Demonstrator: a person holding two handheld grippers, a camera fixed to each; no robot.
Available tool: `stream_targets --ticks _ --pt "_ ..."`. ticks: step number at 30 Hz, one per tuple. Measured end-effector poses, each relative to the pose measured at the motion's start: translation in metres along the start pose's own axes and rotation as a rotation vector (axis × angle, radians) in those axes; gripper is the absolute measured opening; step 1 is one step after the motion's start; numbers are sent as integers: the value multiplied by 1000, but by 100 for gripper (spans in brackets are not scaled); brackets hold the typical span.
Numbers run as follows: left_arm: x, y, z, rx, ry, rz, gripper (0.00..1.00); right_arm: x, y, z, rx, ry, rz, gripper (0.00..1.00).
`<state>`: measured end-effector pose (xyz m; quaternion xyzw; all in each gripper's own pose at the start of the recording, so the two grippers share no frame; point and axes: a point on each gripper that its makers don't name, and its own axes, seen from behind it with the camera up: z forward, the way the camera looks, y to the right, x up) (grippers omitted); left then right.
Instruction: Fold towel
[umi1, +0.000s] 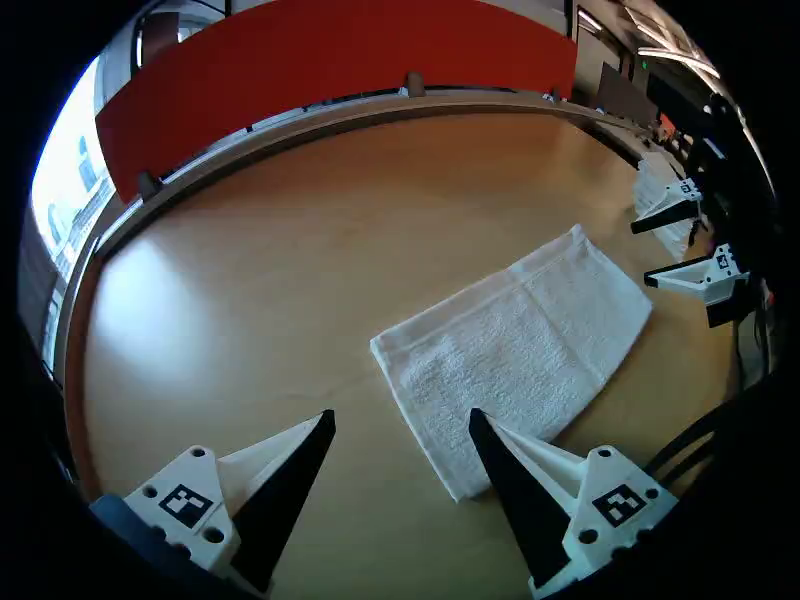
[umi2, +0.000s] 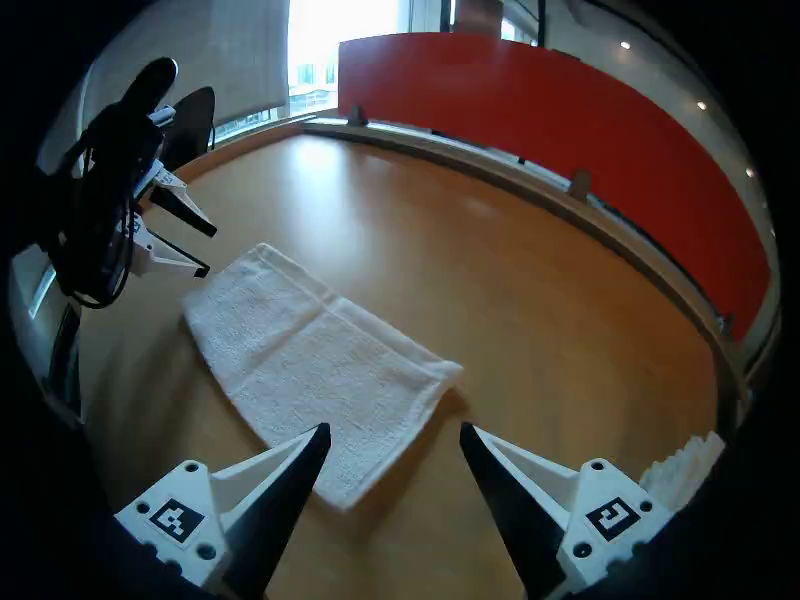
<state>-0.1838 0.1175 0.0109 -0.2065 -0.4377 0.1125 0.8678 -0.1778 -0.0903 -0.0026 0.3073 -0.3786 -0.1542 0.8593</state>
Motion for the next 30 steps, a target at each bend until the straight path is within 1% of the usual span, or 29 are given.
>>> stream_targets --ticks 14,20,22,30 --pt "-29 11 -21 27 11 -87 100 -18 -12 -18 -11 -3 29 100" --pt "-42 16 -27 28 10 -100 100 -24 -17 -22 -7 -4 34 100" --pt "-44 15 -28 34 13 -101 99 -26 -18 -22 -6 -5 31 100" --pt "-44 15 -36 44 44 -116 100 -29 -22 -21 12 -4 14 100"
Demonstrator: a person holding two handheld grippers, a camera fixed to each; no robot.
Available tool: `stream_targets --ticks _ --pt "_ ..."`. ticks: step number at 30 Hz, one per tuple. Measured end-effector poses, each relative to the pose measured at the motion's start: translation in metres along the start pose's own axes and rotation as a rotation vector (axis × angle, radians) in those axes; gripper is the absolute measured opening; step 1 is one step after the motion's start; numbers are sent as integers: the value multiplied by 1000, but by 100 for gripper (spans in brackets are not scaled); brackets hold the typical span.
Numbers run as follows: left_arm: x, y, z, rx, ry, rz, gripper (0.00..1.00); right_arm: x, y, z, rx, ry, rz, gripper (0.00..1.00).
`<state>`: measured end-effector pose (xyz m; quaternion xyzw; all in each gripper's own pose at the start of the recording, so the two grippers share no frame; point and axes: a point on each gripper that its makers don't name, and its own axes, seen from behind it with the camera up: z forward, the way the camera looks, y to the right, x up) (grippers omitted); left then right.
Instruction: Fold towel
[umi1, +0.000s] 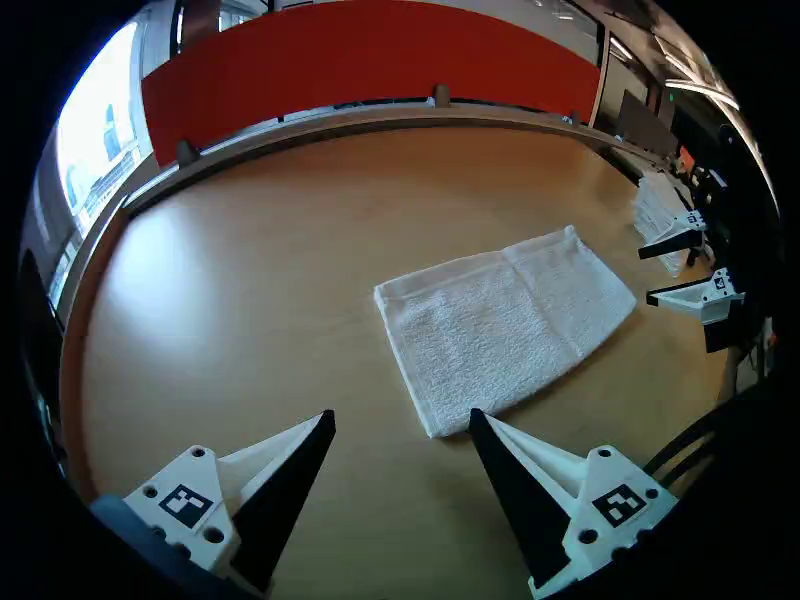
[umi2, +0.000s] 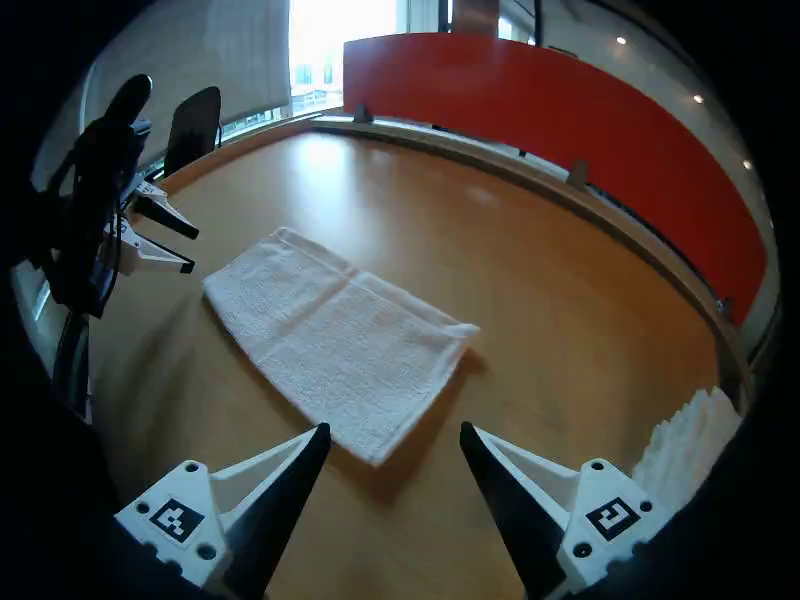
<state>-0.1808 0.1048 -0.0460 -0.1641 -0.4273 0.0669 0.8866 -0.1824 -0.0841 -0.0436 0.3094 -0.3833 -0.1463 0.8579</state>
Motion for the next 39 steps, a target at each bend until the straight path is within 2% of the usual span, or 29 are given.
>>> stream_targets --ticks 14,23,30,35,39 --pt "-13 -1 -23 33 65 -17 100 -13 -8 -1 36 -24 -36 99" --pt "-28 -8 -36 66 85 -53 99 -14 -10 3 56 -35 -63 99" --pt "-39 -20 -47 99 99 -78 100 -17 -10 6 76 -60 -100 91" --pt "-49 -25 -54 123 111 -104 99 -23 -7 9 82 -87 -117 81" --pt "-57 -26 -60 133 118 -133 99 -28 -5 10 87 -102 -123 69"
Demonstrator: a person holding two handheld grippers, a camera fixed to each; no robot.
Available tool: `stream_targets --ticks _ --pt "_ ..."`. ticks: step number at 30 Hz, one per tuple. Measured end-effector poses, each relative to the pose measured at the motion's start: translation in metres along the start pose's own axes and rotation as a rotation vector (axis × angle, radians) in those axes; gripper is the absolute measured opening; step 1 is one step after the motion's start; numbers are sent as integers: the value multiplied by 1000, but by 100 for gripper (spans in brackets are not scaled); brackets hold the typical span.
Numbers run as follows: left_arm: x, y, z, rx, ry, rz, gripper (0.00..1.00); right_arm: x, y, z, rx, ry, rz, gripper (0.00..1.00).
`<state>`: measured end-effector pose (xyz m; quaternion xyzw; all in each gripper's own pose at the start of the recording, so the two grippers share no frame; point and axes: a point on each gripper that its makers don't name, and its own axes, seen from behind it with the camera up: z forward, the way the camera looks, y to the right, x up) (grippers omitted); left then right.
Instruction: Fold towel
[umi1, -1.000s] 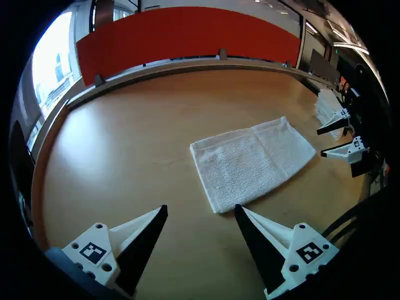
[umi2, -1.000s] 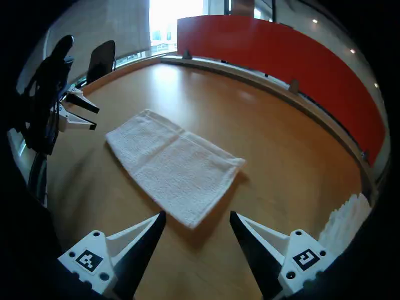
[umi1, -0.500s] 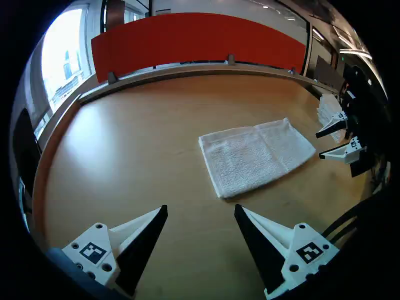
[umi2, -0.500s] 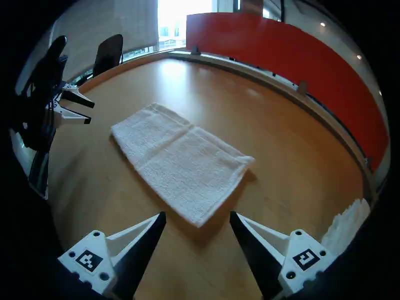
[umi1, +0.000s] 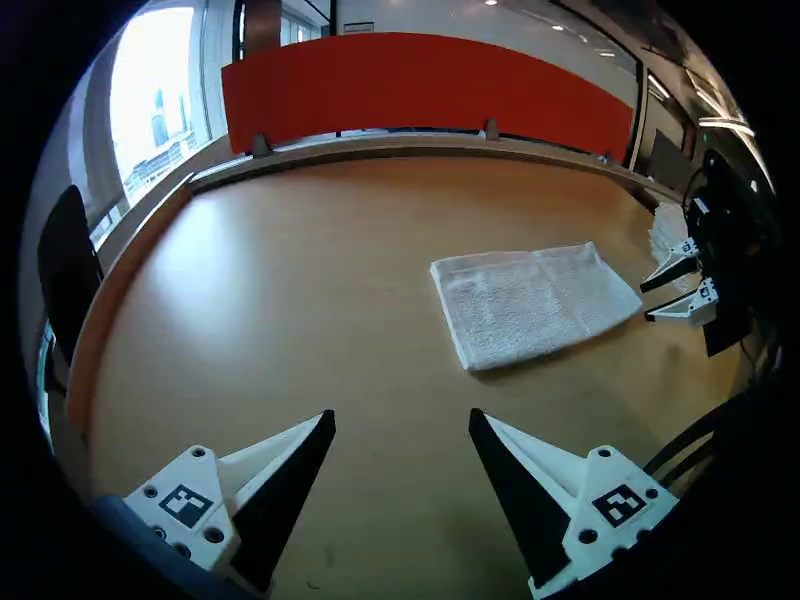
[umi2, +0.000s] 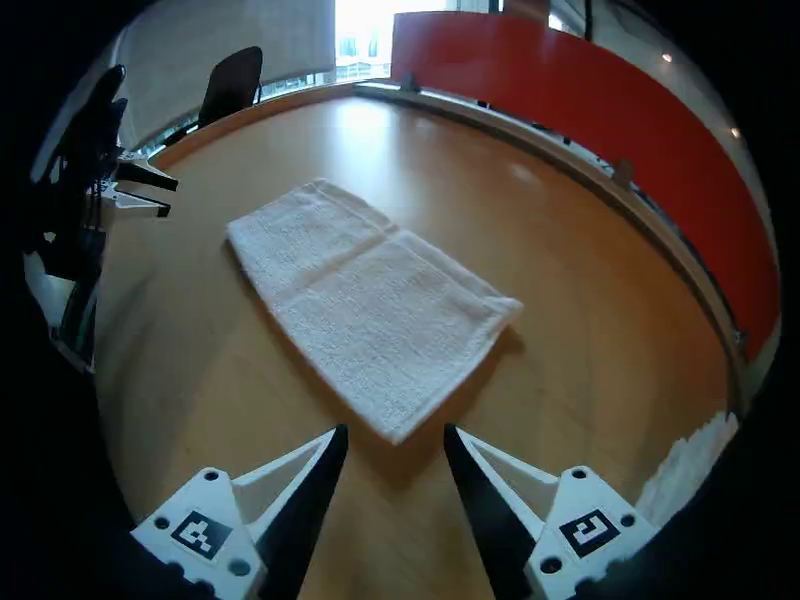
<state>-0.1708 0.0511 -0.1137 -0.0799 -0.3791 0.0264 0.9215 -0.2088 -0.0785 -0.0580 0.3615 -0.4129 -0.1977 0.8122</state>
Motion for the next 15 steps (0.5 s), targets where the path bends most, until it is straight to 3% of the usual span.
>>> stream_targets --ticks 4,8,15 --pt "-5 -2 -6 9 12 -21 99 -6 0 2 9 -26 -5 58" --pt "-11 -4 -11 18 13 -33 99 -8 1 4 9 -35 -13 56" --pt "-22 -8 -21 29 11 -58 99 -9 -2 8 21 -44 -20 41"
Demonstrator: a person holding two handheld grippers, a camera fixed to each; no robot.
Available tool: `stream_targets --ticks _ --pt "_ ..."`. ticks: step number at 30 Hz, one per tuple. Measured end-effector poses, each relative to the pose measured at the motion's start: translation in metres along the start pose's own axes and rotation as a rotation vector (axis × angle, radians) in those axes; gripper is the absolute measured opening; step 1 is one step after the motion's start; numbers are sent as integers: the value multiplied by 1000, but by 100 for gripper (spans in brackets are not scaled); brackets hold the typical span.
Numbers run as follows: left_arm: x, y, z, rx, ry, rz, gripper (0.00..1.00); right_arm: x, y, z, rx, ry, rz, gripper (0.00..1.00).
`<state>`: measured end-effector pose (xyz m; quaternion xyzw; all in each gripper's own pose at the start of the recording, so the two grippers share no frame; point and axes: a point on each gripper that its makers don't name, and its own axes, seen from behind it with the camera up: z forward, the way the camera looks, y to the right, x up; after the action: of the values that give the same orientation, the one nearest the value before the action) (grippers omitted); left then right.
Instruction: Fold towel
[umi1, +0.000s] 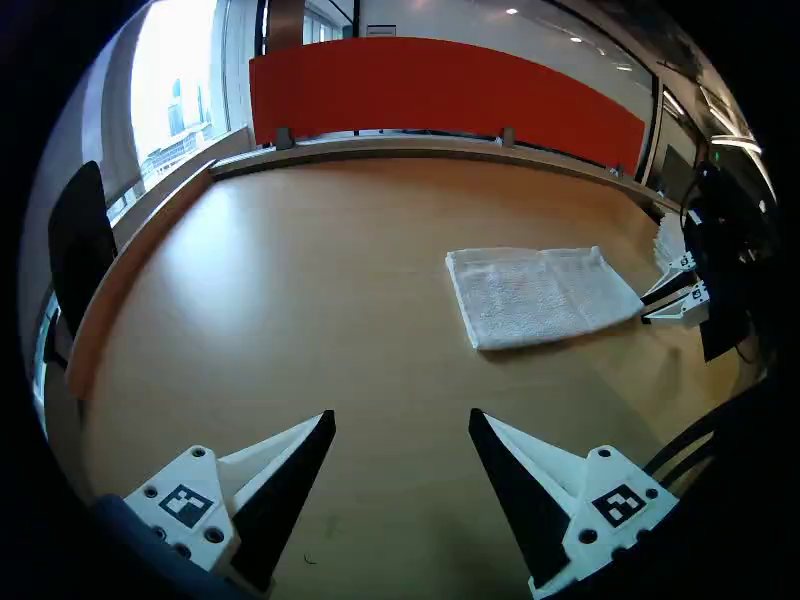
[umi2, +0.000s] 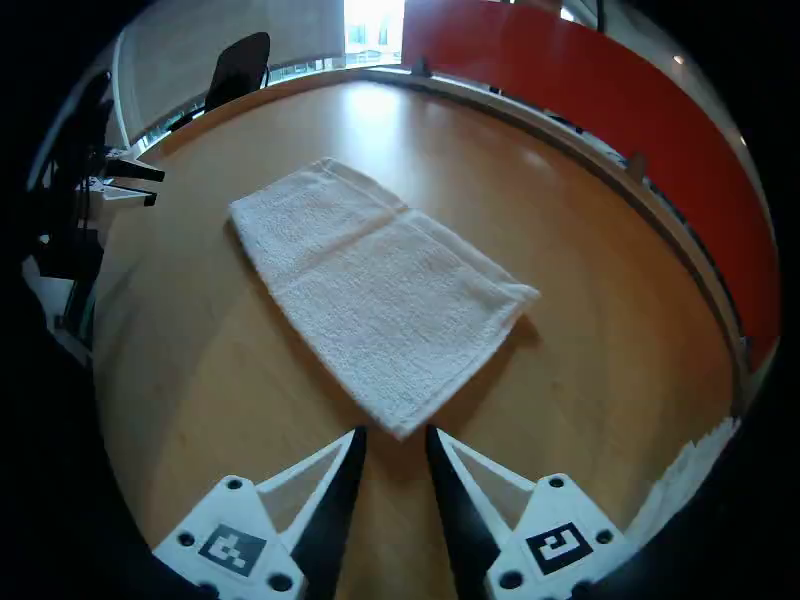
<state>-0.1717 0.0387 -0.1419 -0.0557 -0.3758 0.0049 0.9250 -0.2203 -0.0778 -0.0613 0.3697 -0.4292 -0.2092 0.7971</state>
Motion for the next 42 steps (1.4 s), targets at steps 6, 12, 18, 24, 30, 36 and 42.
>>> stream_targets --ticks 6,12,18,24,30,36,42 --pt "-7 -4 -7 -1 -3 -4 99 3 0 0 5 2 5 28" --pt "-11 -9 -11 2 -6 1 99 5 -1 0 11 1 -5 19" --pt "-13 -12 -14 8 -3 -10 99 8 -5 -1 14 8 -21 3" --pt "-13 -10 -16 7 4 -28 99 9 -7 -4 9 12 -18 2" --pt "-11 -7 -17 2 10 -25 99 13 -5 -10 -7 21 -17 2" --pt "-12 -5 -19 0 15 -29 99 13 -1 -19 -35 29 -8 2" --pt "-11 -7 -21 15 32 -24 99 11 3 -28 -53 32 11 2"
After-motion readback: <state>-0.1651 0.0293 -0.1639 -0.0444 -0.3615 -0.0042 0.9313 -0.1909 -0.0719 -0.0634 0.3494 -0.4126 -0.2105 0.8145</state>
